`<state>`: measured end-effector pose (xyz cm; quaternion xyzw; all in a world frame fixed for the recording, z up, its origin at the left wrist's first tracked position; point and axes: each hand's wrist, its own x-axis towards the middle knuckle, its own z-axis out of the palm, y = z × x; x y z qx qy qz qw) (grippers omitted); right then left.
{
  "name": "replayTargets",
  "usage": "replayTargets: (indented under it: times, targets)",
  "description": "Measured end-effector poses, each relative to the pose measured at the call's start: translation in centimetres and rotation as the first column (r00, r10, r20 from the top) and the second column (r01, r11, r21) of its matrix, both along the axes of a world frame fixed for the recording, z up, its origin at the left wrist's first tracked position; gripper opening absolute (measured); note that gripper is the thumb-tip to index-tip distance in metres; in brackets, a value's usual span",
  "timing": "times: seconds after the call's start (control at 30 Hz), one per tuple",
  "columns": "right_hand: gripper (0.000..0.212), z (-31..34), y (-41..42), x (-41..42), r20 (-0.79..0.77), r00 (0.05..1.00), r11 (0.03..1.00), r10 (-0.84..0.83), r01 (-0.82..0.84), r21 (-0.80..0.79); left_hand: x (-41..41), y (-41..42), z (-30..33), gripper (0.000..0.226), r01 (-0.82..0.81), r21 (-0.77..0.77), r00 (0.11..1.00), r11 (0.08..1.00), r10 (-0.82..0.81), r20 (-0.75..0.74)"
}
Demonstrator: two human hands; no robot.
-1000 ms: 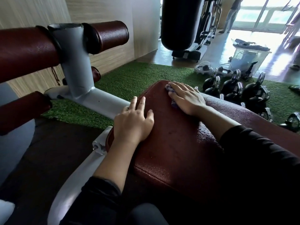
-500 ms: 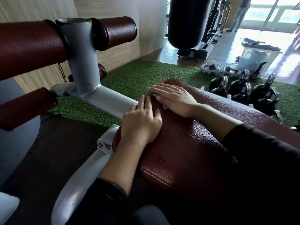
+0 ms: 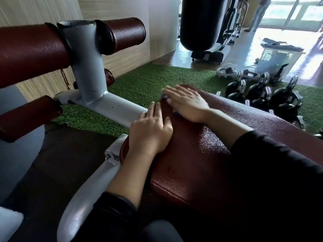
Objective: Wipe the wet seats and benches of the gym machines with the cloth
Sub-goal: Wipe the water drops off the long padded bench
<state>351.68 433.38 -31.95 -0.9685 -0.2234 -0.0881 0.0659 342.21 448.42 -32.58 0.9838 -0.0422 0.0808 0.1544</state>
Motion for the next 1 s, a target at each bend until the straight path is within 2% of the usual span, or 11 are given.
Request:
replayTargets:
  times: [0.1, 0.17, 0.3, 0.4, 0.47, 0.6, 0.77, 0.87, 1.0]
  targets:
    - [0.053, -0.7, -1.7, -3.7, -0.018, 0.982, 0.982, 0.188, -0.189, -0.018, -0.1, 0.1, -0.1, 0.06, 0.002, -0.014, 1.0, 1.0, -0.002, -0.005]
    - [0.057, -0.6, -5.1, -4.2, -0.031, 0.969, 0.968, 0.244, -0.246, -0.042, -0.3, 0.0, -0.1, 0.059, 0.002, -0.01, 1.0, 1.0, -0.002, 0.0]
    - [0.052, 0.2, -9.2, -0.7, -0.05, 0.995, 0.996, 0.084, -0.086, -0.04, -0.2, -0.1, -0.1, 0.059, -0.008, -0.009, 1.0, 1.0, 0.008, 0.006]
    - [0.048, 0.6, -6.8, 2.1, -0.011, 0.997, 0.997, -0.08, 0.079, -0.013, -0.3, -0.1, -0.1, 0.059, -0.01, -0.012, 1.0, 1.0, 0.01, -0.012]
    - [0.048, 0.7, -3.6, 2.4, -0.018, 0.992, 0.992, -0.124, 0.124, 0.001, -0.2, -0.1, 0.1, 0.059, -0.005, -0.012, 1.0, 1.0, 0.005, -0.024]
    - [0.049, 0.5, 0.1, -0.3, -0.047, 0.998, 0.999, -0.043, 0.044, 0.007, -0.1, 0.0, 0.4, 0.059, -0.002, 0.001, 0.999, 1.0, 0.002, -0.05]
    - [0.059, 0.0, -3.4, -6.4, -0.179, 0.979, 0.994, 0.093, -0.101, -0.037, -0.2, 0.0, 0.5, 0.059, -0.005, -0.01, 0.997, 1.0, 0.005, -0.08]
    - [0.053, 0.1, -5.8, -8.7, -0.226, 0.972, 0.998, 0.062, -0.057, 0.027, -0.7, 0.0, 0.8, 0.057, 0.009, -0.02, 0.995, 1.0, -0.011, -0.095]
    - [0.054, -0.2, -6.0, -10.1, -0.145, 0.989, 0.999, -0.017, 0.022, 0.033, -1.8, 1.8, 1.6, 0.055, 0.023, -0.144, 0.993, 0.989, -0.039, -0.108]
